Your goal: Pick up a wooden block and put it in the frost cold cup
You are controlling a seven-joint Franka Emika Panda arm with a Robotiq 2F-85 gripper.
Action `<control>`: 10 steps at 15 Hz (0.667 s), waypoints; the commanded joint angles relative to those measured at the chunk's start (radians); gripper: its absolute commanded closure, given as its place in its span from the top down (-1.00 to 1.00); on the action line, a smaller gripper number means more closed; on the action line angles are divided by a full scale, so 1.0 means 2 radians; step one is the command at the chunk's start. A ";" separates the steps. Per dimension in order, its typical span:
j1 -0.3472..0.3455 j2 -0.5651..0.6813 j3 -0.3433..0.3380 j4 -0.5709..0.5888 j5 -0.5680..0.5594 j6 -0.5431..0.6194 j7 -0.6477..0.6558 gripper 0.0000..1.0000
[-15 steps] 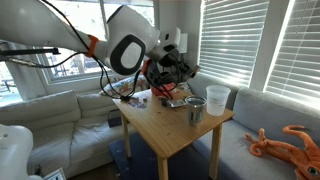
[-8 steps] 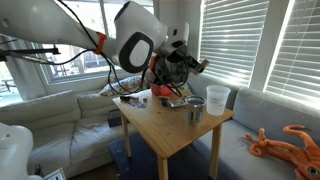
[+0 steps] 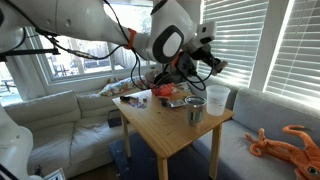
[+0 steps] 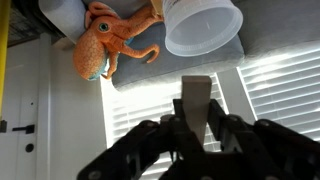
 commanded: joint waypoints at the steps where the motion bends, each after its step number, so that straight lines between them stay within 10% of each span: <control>1: 0.013 0.074 -0.013 0.107 0.021 -0.060 -0.021 -0.86; 10: 0.024 0.177 -0.006 0.246 0.036 -0.172 -0.048 -0.86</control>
